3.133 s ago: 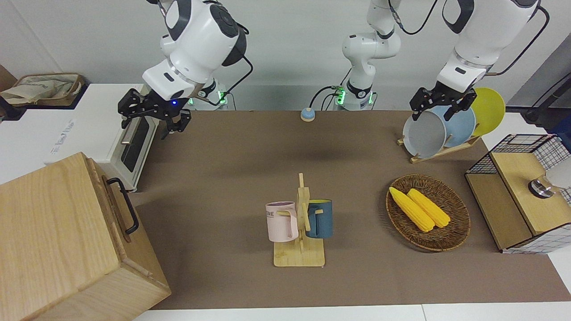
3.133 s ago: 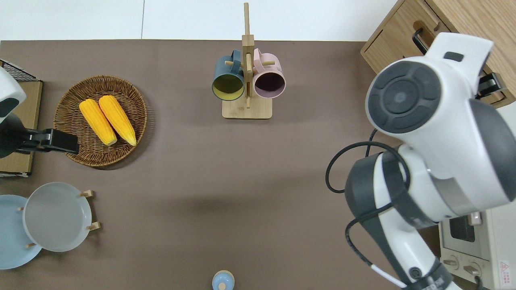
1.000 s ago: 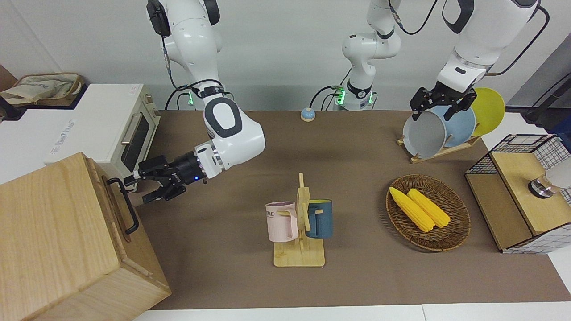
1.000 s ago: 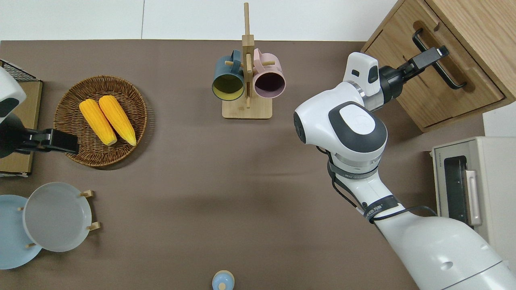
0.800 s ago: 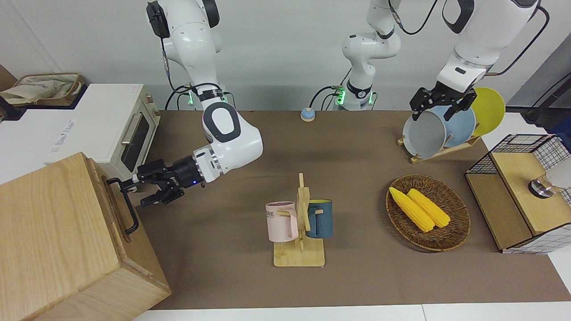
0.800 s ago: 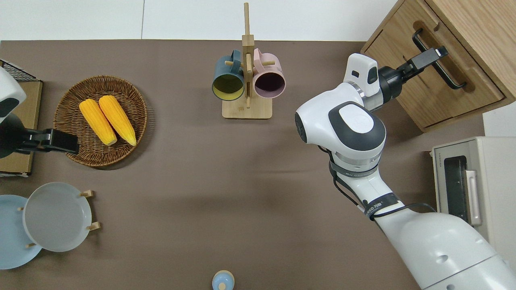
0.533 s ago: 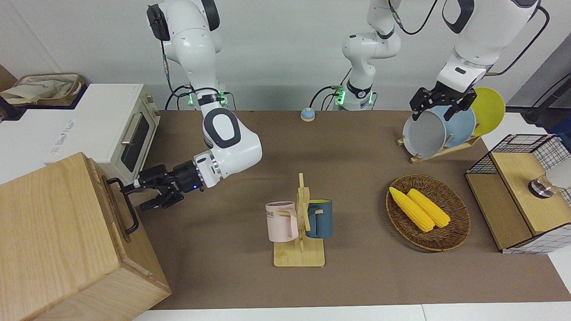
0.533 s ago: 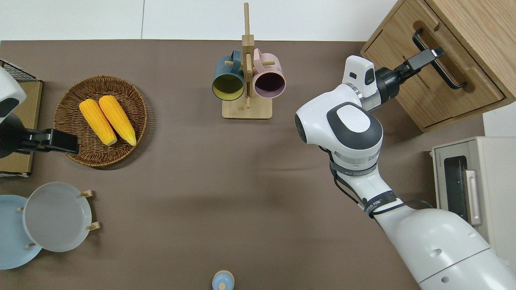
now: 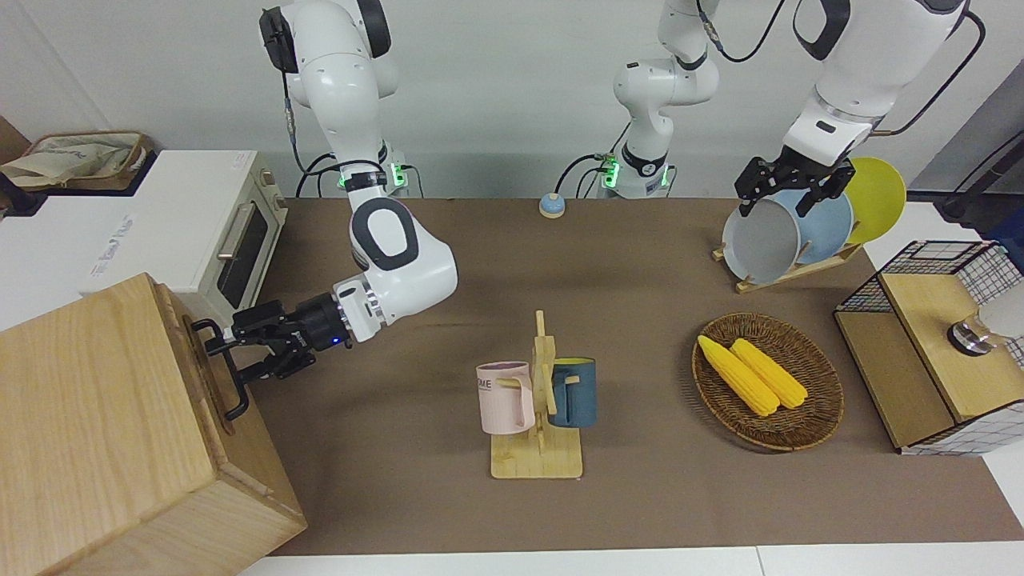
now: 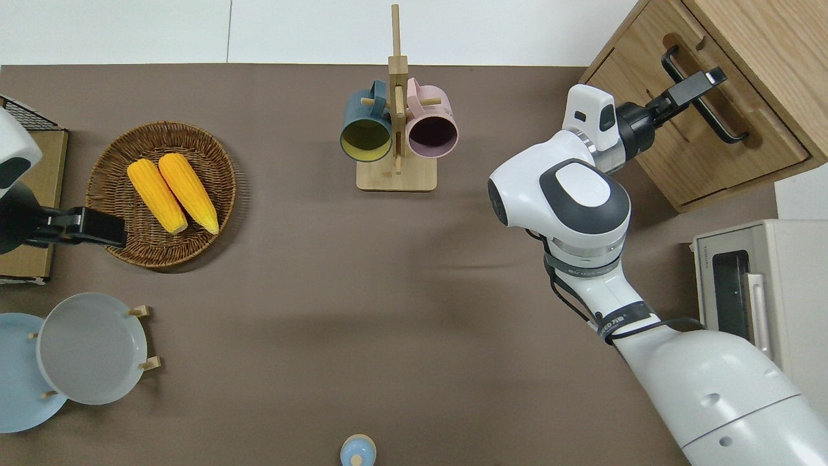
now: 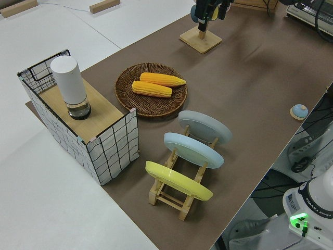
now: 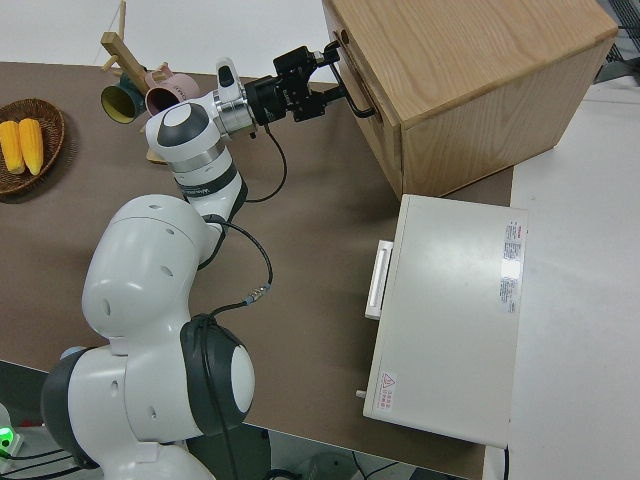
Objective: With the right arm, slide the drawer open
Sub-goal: 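Close the right gripper around the black drawer handle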
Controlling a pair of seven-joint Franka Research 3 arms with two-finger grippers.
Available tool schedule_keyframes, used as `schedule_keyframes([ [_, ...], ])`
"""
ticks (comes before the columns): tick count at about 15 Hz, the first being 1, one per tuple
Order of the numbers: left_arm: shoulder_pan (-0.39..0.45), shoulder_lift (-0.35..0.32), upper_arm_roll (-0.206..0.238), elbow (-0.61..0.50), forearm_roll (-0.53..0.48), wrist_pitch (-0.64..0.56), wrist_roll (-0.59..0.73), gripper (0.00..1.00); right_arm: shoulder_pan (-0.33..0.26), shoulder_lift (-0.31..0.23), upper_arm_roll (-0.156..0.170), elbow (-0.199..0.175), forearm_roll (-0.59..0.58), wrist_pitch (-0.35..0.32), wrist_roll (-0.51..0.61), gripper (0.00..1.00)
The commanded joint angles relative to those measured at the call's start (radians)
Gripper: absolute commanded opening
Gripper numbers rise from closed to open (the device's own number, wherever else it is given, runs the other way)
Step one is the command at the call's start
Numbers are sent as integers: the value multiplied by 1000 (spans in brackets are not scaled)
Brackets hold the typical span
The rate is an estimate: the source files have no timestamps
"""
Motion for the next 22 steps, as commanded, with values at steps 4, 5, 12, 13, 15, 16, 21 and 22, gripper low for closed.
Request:
schedule_keyframes([
  [4, 5, 11, -7, 24, 17, -20, 10, 993, -17, 8, 9, 0, -34, 19, 9, 322],
  [5, 5, 11, -7, 24, 17, -20, 10, 995, -17, 8, 9, 0, -34, 19, 7, 173],
  [12, 5, 11, -7, 26, 17, -20, 10, 993, -18, 8, 10, 0, -28, 20, 1, 0],
  [13, 5, 11, -7, 26, 17, -20, 10, 993, -18, 8, 10, 0, -23, 20, 1, 0],
  [15, 5, 11, -7, 26, 17, -20, 10, 993, -17, 5, 18, 0, -15, 19, 1, 0],
  [16, 5, 11, -7, 24, 17, -20, 10, 993, -15, 2, 21, 0, -2, 19, 1, 0],
  [21, 5, 11, -7, 24, 17, -20, 8, 993, 14, -10, 26, 1, 60, 6, -2, 0],
  [22, 5, 11, -7, 24, 17, -20, 10, 993, 31, -10, 24, 1, 65, -1, -11, 0],
])
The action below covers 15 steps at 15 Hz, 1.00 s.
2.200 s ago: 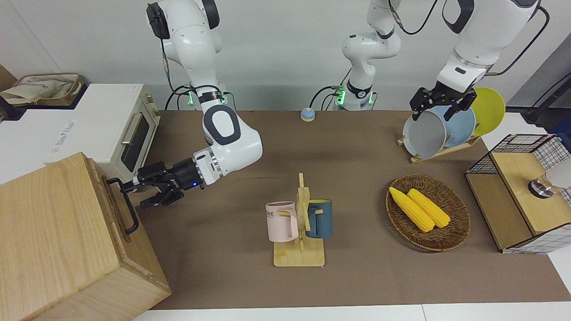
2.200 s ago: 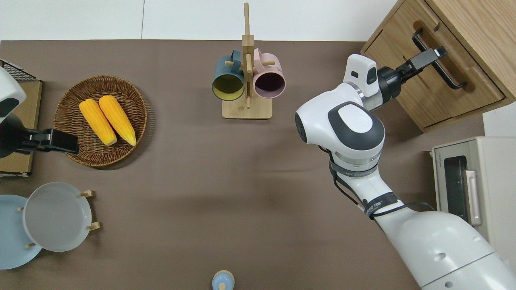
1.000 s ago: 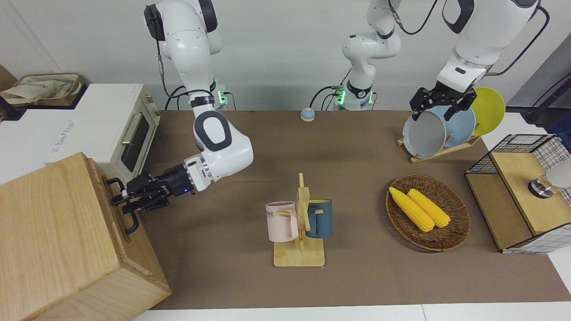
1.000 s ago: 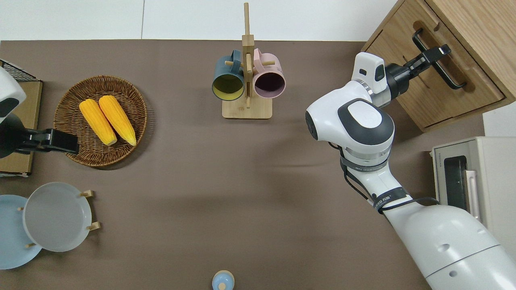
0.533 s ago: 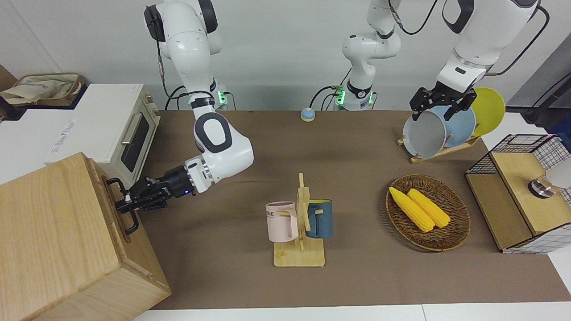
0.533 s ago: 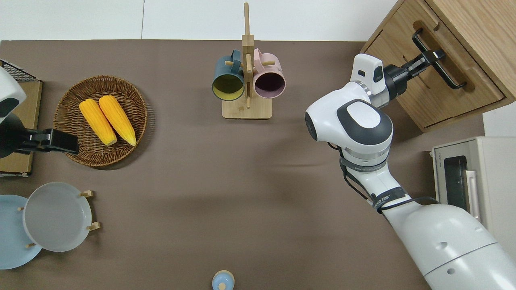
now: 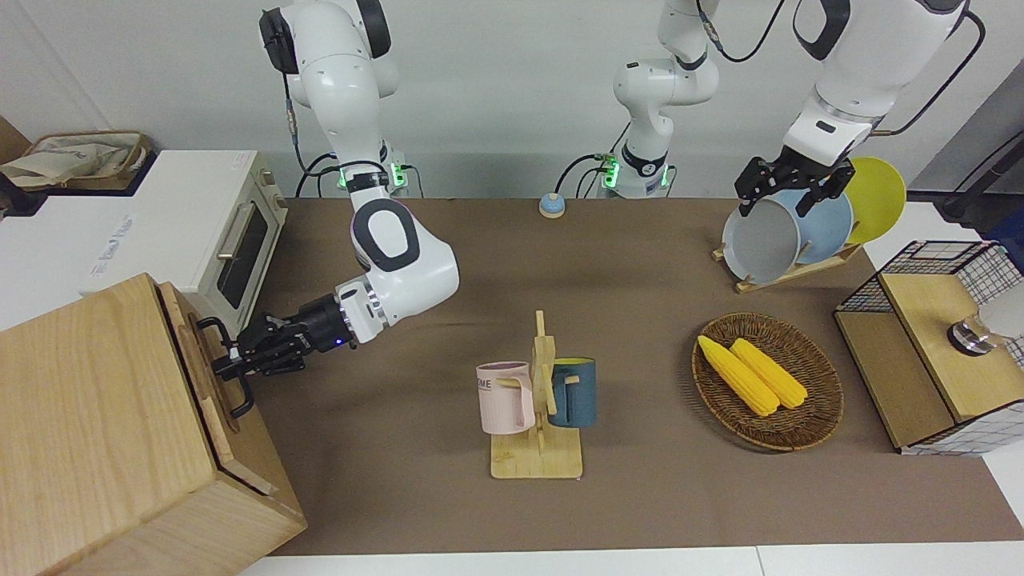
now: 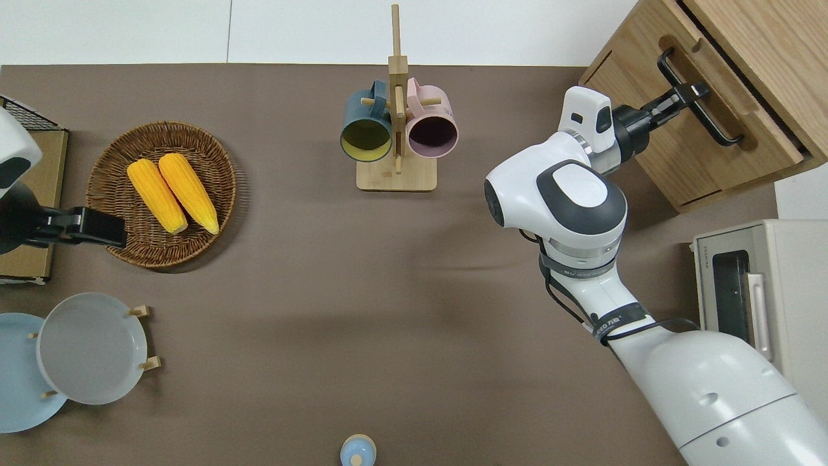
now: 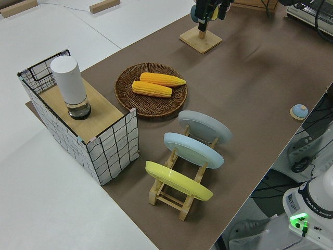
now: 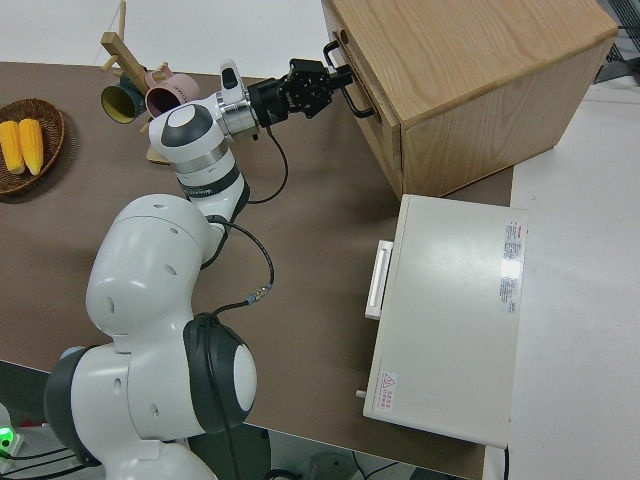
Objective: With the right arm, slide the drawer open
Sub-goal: 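Pull the handle toward the robot with the right gripper, sliding the drawer out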
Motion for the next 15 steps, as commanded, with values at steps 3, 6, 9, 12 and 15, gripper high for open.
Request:
schedule_keyframes([
  [3, 5, 11, -7, 26, 17, -20, 10, 993, 65, -14, 13, 1, 57, -35, -21, 0],
  [6, 5, 11, -7, 26, 17, -20, 10, 993, 121, -14, 13, 1, 91, -96, -27, 0],
  [9, 5, 11, -7, 26, 17, -20, 10, 993, 176, -14, 13, 2, 157, -153, -94, 0],
  [12, 5, 11, -7, 24, 17, -20, 10, 993, 211, -12, 48, 2, 180, -224, -151, 0],
  [15, 5, 11, -7, 26, 17, -20, 10, 993, 217, -12, 97, 2, 185, -271, -193, 0],
])
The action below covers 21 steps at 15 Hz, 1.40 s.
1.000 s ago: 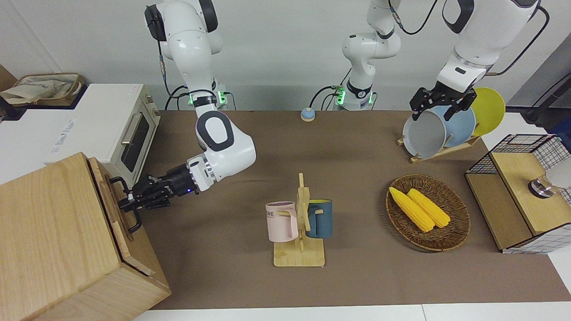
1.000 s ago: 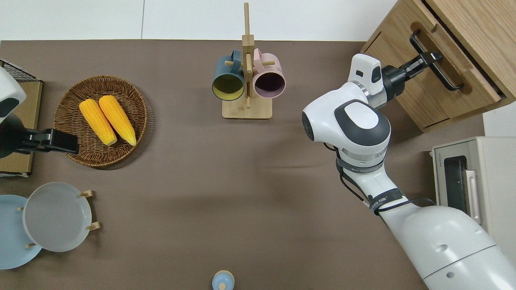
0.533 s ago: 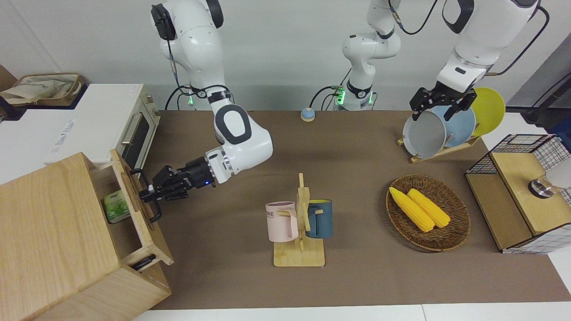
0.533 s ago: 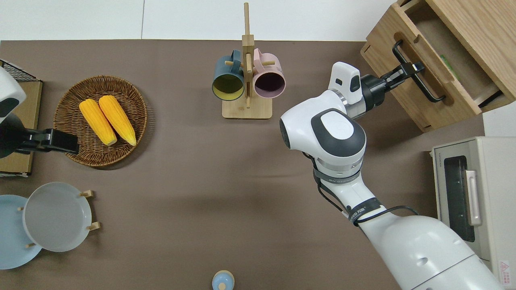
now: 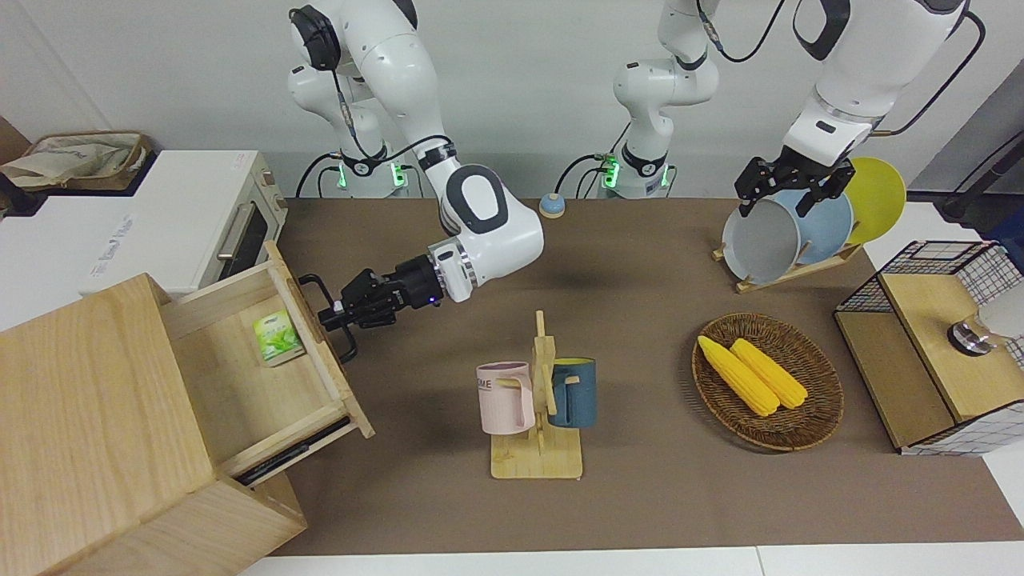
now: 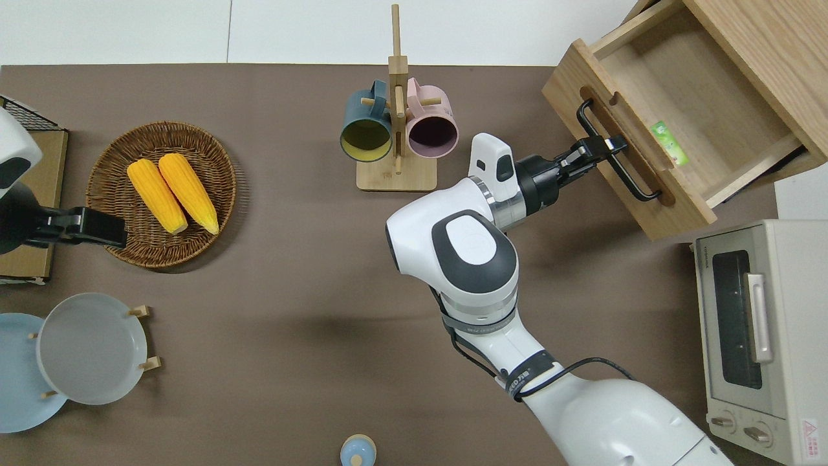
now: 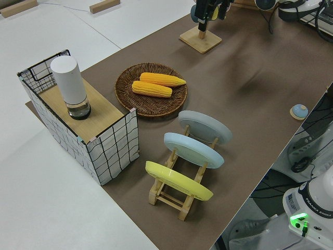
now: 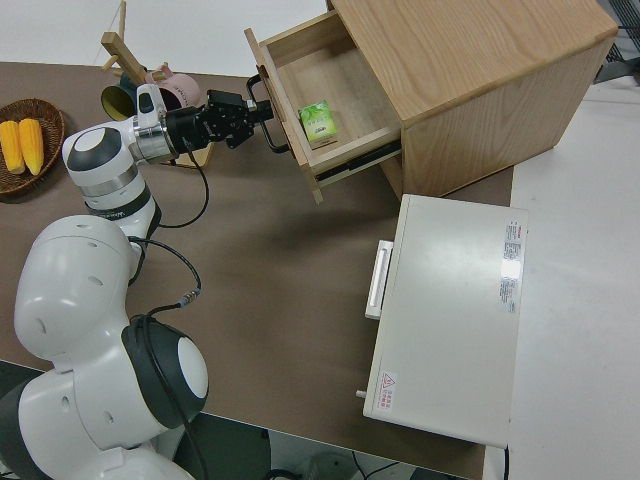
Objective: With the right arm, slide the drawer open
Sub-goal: 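Pull the handle toward the robot with the right gripper, sliding the drawer out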
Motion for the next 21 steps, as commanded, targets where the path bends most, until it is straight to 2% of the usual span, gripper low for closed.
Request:
schedule_keyframes([
  [1, 5, 11, -7, 24, 17, -20, 10, 993, 14, 2, 38, 5, 12, 0, -129, 0],
  [8, 5, 11, -7, 26, 17, -20, 10, 993, 62, 5, 43, 5, 15, -8, -156, 0],
  [11, 5, 11, -7, 24, 17, -20, 10, 993, 92, 7, 43, 8, 18, -43, -156, 0],
  [13, 5, 11, -7, 24, 17, -20, 10, 993, 112, 13, 43, 24, 29, -69, -158, 0],
  [21, 5, 11, -7, 24, 17, -20, 10, 993, 175, 21, 35, 26, 30, -148, -150, 0],
])
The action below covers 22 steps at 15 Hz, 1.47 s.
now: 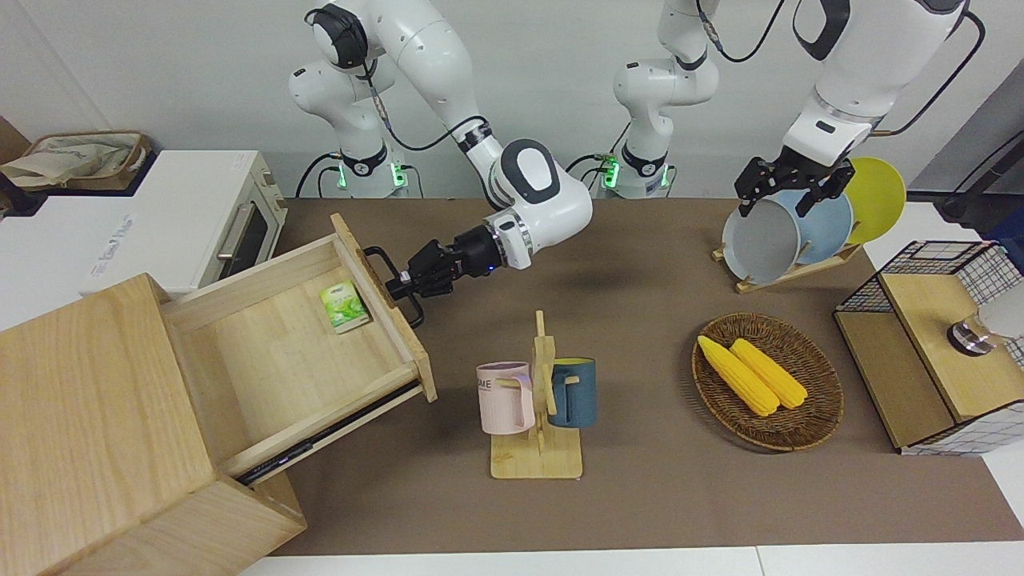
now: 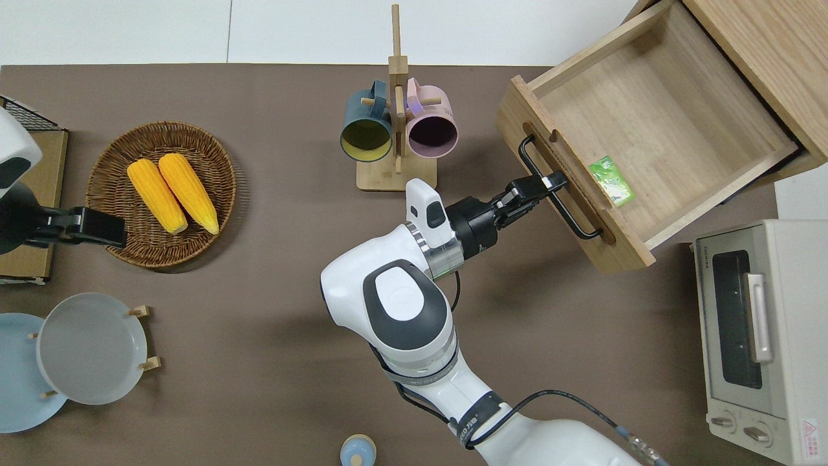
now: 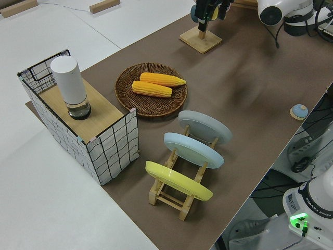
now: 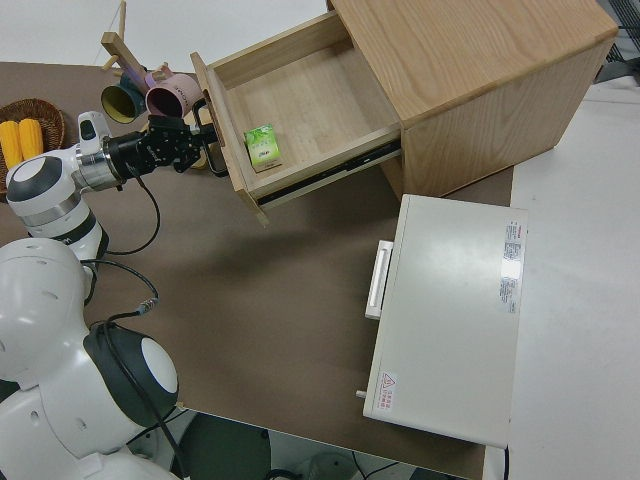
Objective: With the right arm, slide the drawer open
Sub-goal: 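Pull the handle toward the robot with the right gripper, sliding the drawer out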
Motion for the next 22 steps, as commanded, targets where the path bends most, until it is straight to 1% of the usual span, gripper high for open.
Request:
schedule_keyframes([
  [1, 5, 11, -7, 26, 17, -20, 10, 993, 45, 20, 3, 26, -16, -40, -124, 0],
  [3, 5, 11, -7, 24, 17, -20, 10, 993, 45, 20, 3, 26, -16, -40, -123, 0],
  [4, 5, 11, -7, 26, 17, -20, 10, 993, 44, 20, 3, 26, -17, -39, -121, 76],
  [5, 5, 11, -7, 24, 17, -20, 10, 993, 42, 23, 1, 26, -20, -39, -120, 257],
  [6, 5, 11, -7, 26, 17, -20, 10, 993, 39, 23, 1, 27, -22, -39, -118, 628],
  [7, 5, 11, -7, 26, 17, -20, 10, 993, 34, 23, 0, 27, -22, -39, -109, 961],
  [8, 5, 11, -7, 24, 17, -20, 10, 993, 34, 23, 1, 29, -20, -39, -100, 983],
  [9, 5, 11, -7, 26, 17, -20, 10, 993, 34, 23, 1, 40, -17, -39, -92, 983],
  [10, 5, 11, -7, 26, 17, -20, 10, 993, 33, 23, 0, 41, -17, -39, -89, 985],
  [17, 5, 11, -7, 26, 17, -20, 10, 993, 39, 23, 1, 41, -14, -39, -34, 985],
  [19, 5, 11, -7, 24, 17, -20, 10, 993, 44, 23, 3, 43, 9, -39, -6, 985],
  [21, 5, 11, -7, 26, 17, -20, 10, 993, 53, 23, 9, 75, 52, -40, 34, 985],
  [22, 5, 11, -7, 26, 17, -20, 10, 993, 65, 23, 9, 101, 85, -39, 47, 985],
])
